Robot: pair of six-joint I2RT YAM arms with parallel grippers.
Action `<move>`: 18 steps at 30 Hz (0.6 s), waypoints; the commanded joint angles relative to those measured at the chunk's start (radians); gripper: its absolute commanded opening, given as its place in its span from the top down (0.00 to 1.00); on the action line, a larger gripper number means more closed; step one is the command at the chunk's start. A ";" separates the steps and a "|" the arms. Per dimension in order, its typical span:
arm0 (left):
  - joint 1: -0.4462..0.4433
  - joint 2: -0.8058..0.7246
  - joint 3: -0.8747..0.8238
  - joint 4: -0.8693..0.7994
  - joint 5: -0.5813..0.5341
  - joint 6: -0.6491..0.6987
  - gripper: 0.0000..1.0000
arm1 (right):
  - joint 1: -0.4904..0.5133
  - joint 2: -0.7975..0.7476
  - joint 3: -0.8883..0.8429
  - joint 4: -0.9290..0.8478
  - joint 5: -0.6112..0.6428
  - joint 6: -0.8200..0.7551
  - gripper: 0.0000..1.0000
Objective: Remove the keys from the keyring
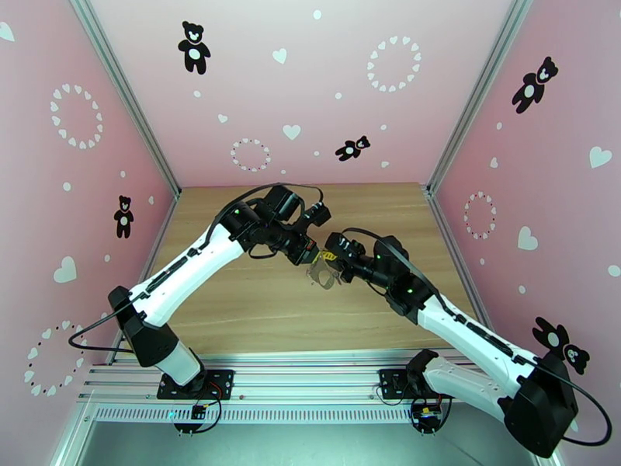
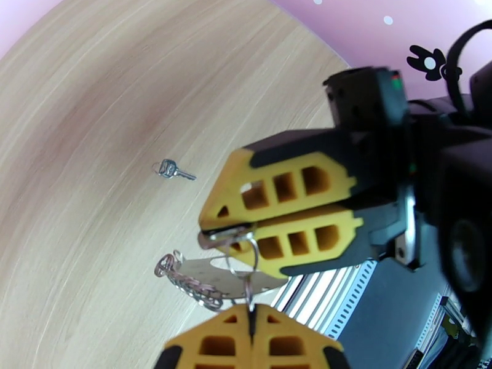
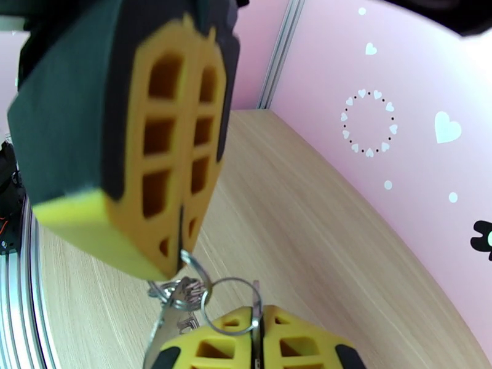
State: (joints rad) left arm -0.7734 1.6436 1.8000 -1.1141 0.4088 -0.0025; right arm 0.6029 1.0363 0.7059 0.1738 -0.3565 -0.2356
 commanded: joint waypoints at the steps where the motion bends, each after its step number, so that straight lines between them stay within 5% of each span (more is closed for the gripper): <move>1: 0.003 0.016 0.044 -0.056 0.025 0.022 1.00 | -0.002 -0.028 0.060 0.004 0.030 -0.008 0.92; 9: 0.003 0.035 0.072 -0.063 0.002 0.020 0.99 | 0.011 -0.015 0.116 -0.093 -0.070 -0.062 0.92; 14: 0.003 -0.008 0.036 0.012 -0.025 0.003 0.79 | 0.012 -0.014 0.138 -0.149 -0.041 -0.068 0.94; 18: 0.004 -0.090 -0.046 0.145 -0.030 -0.028 0.75 | 0.012 -0.012 0.156 -0.190 -0.035 -0.064 0.94</move>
State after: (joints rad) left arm -0.7727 1.6291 1.8015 -1.0771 0.3927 -0.0059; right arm 0.6094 1.0321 0.8165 0.0208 -0.3920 -0.2962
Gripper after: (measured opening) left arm 0.246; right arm 0.063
